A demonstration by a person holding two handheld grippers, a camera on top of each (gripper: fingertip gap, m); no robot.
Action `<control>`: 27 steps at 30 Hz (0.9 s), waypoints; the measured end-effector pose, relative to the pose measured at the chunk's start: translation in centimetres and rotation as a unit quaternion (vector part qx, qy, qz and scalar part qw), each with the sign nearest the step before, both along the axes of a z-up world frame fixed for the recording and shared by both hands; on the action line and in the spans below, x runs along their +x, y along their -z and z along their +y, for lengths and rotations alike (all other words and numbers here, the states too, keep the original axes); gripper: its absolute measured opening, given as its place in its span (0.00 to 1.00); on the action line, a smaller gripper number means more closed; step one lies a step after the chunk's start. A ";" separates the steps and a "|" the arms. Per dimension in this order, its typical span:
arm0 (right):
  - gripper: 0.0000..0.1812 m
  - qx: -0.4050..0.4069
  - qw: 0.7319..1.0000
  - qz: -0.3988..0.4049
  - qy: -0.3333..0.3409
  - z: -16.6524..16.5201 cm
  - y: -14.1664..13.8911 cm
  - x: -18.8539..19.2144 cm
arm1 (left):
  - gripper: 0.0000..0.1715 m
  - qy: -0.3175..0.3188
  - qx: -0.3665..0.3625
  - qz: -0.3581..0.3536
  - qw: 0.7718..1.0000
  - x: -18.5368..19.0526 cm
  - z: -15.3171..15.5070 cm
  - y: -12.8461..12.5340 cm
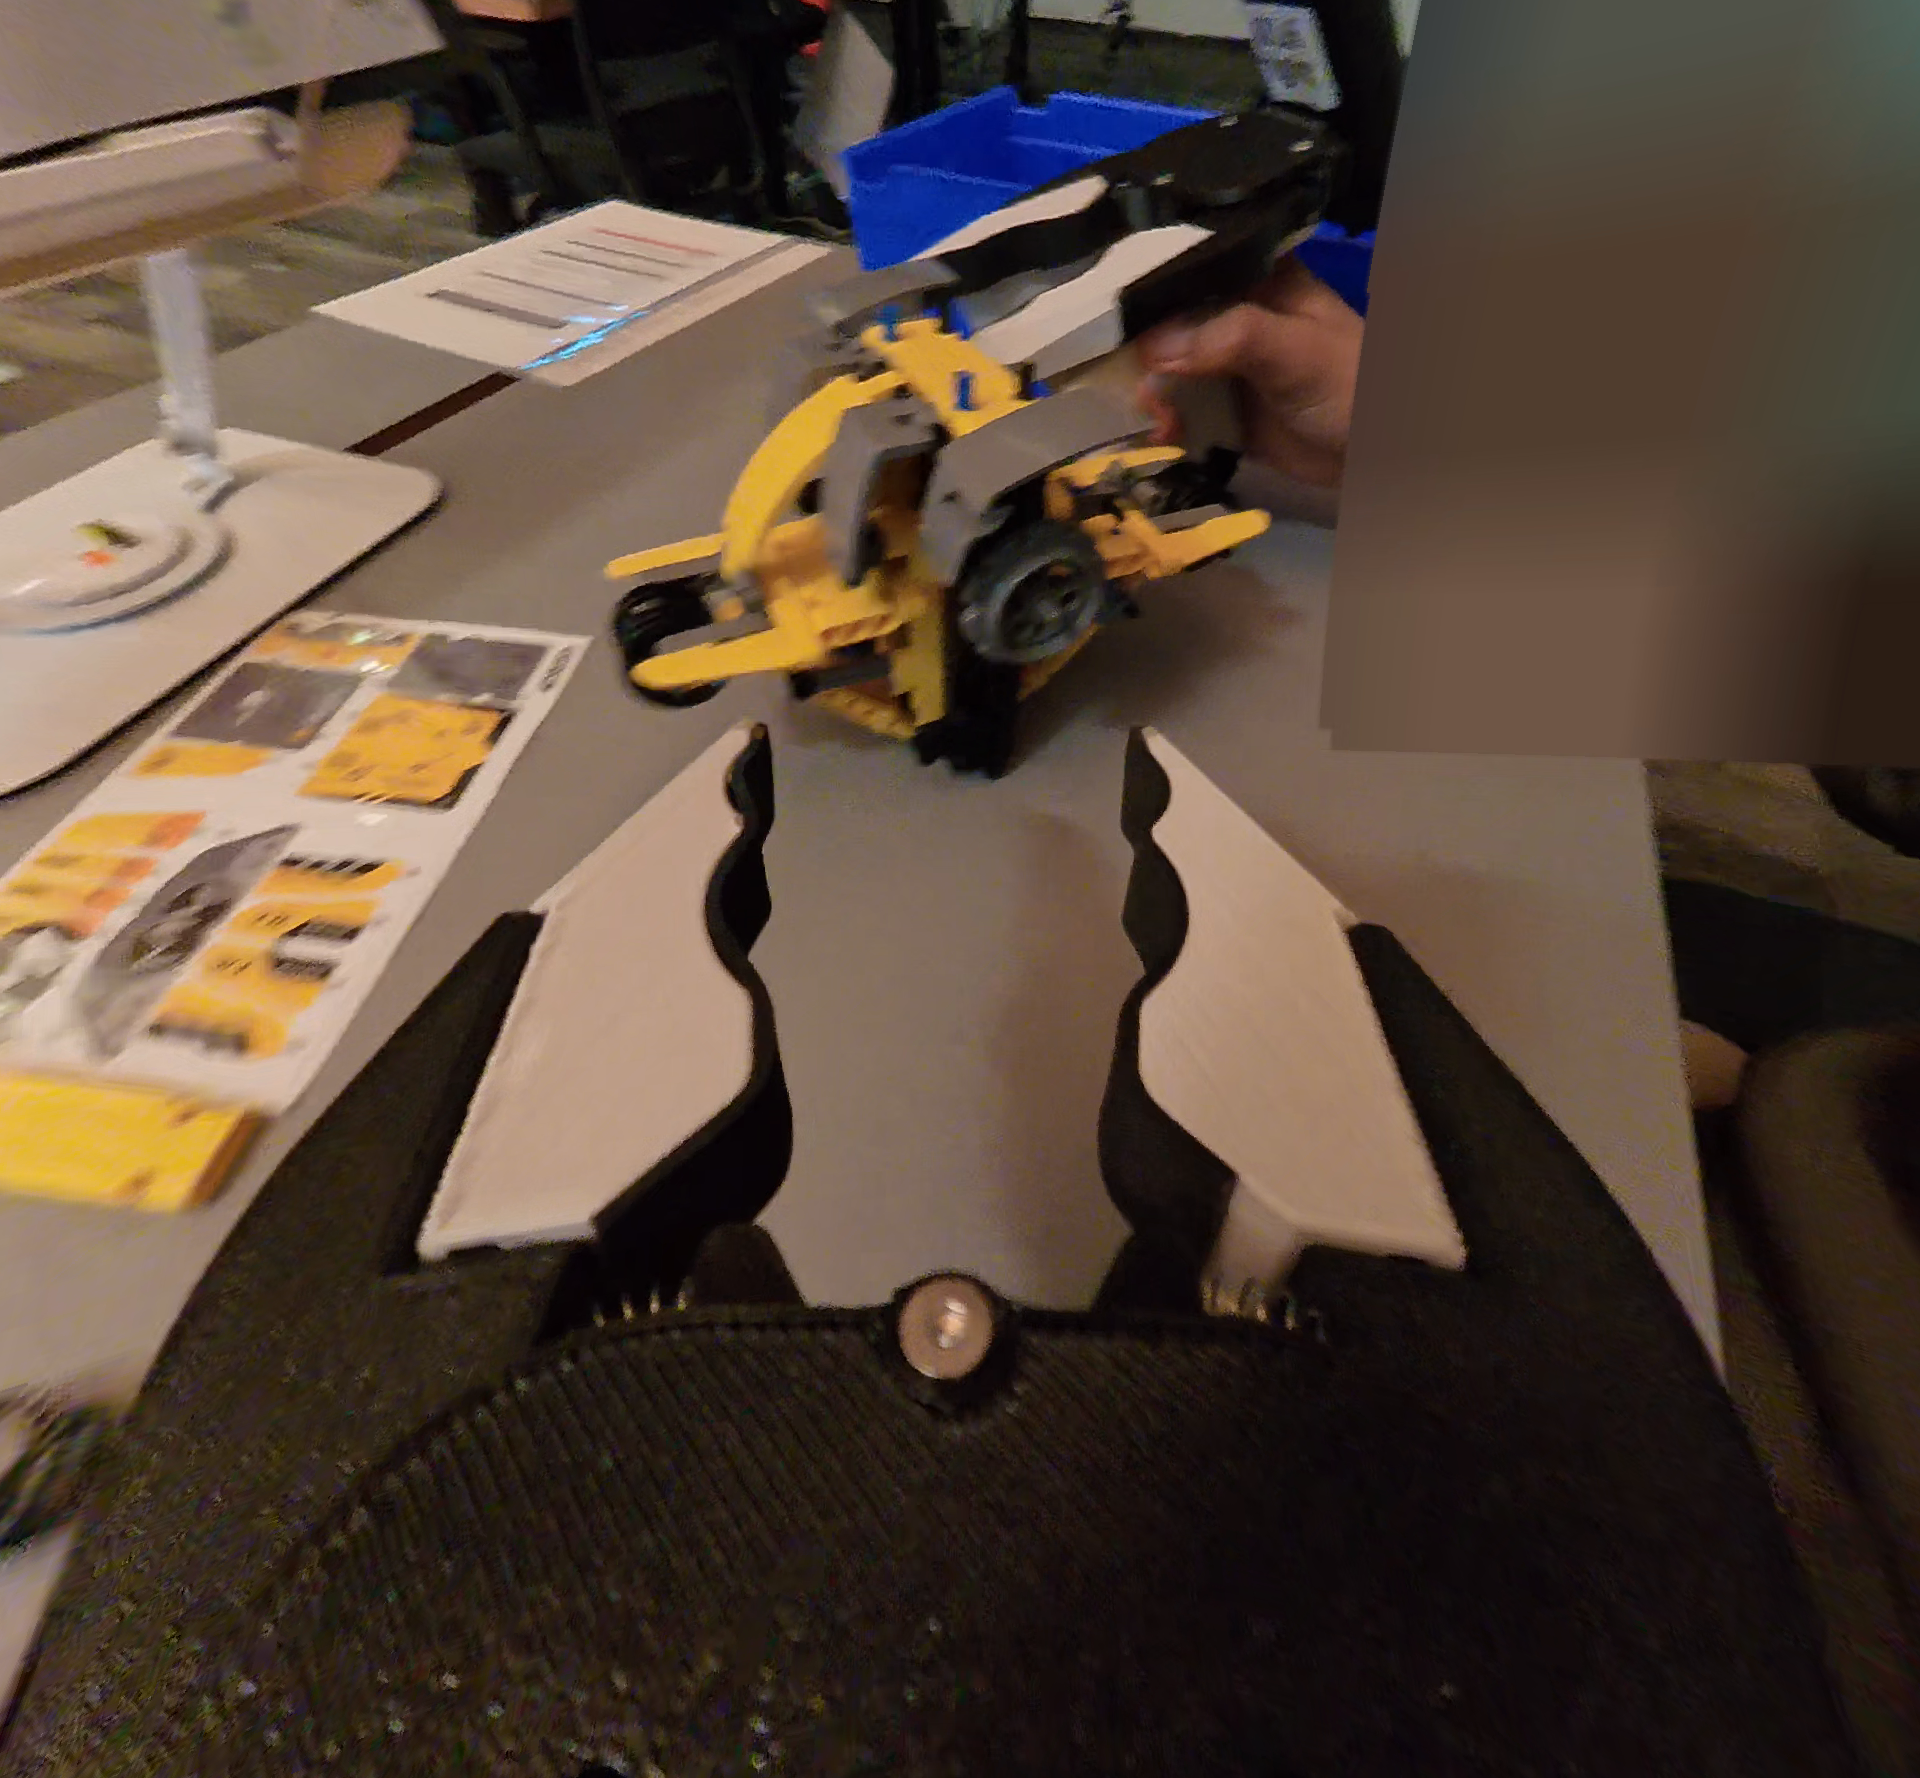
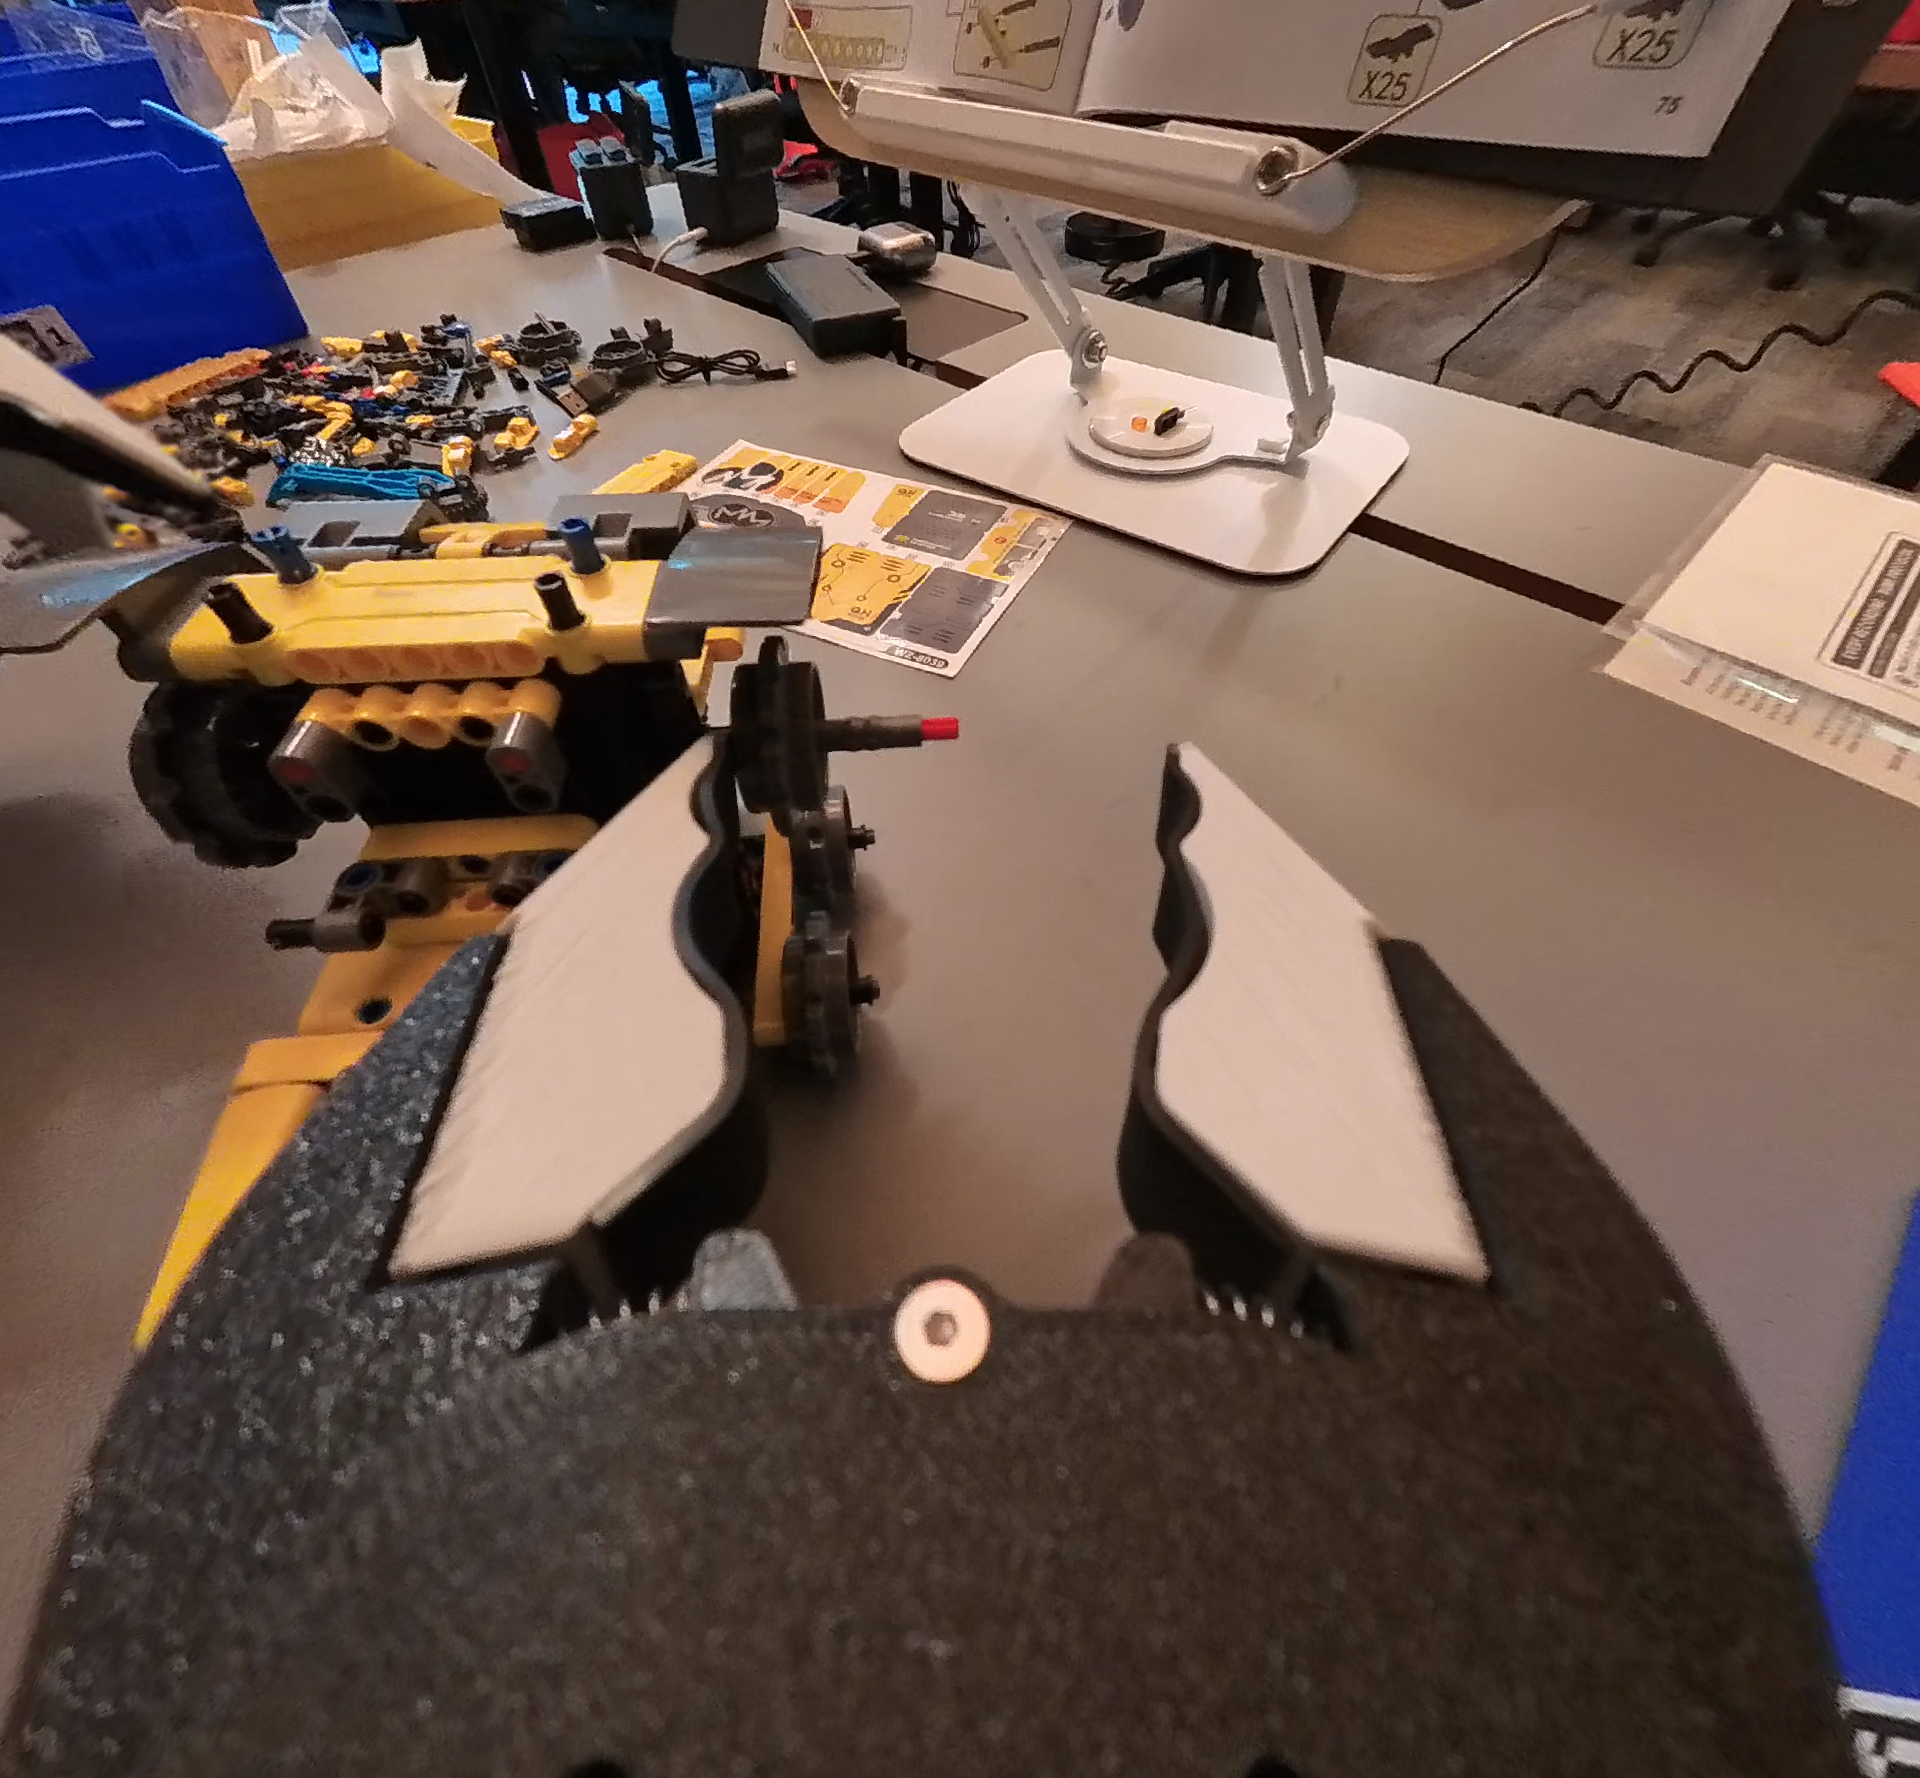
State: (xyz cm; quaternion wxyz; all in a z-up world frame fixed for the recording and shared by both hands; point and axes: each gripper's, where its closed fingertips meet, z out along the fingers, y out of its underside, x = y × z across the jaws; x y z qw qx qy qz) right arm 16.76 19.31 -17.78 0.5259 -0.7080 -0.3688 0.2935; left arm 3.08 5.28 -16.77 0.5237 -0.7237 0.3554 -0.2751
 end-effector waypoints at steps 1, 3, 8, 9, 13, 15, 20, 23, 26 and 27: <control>0.45 0.000 1.000 0.001 0.000 0.0 0.0 0.0 | 0.39 -0.018 -0.001 0.005 1.000 -1.4 0.3 0.0; 0.45 -0.002 1.000 0.000 0.000 0.0 0.0 0.0 | 0.36 -0.058 -0.007 0.011 0.998 -4.4 0.8 0.1; 0.47 0.002 1.000 -0.007 0.013 0.1 -0.2 0.4 | 0.29 -0.122 -0.056 0.016 0.991 -10.2 0.4 1.9; 0.47 0.006 1.000 -0.008 0.016 0.1 -0.2 0.5 | 0.27 -0.127 -0.067 0.019 0.989 -10.8 0.1 2.4; 0.45 0.021 0.999 -0.007 0.034 0.5 -0.8 1.1 | 0.23 -0.100 -0.113 0.041 0.988 -10.1 -1.0 4.9; 0.44 0.027 0.999 0.004 0.044 0.7 -1.3 1.6 | 0.26 -0.084 -0.126 0.079 0.985 -9.1 -1.1 6.4; 0.43 0.038 0.997 0.056 0.038 0.5 -2.7 1.8 | 0.31 -0.076 -0.143 0.171 0.972 -7.7 0.2 9.7; 0.44 0.014 0.997 0.072 0.013 0.1 -2.3 1.0 | 0.16 -0.063 -0.174 0.157 0.970 -7.2 0.4 10.0; 0.48 -0.051 0.995 0.081 -0.020 -0.2 -0.7 0.1 | 0.02 -0.045 -0.191 0.138 0.971 -6.9 0.0 9.9; 0.49 -0.074 0.993 0.087 -0.033 -0.4 -0.1 -0.3 | 0.02 -0.041 -0.194 0.131 0.971 -6.7 -0.1 9.9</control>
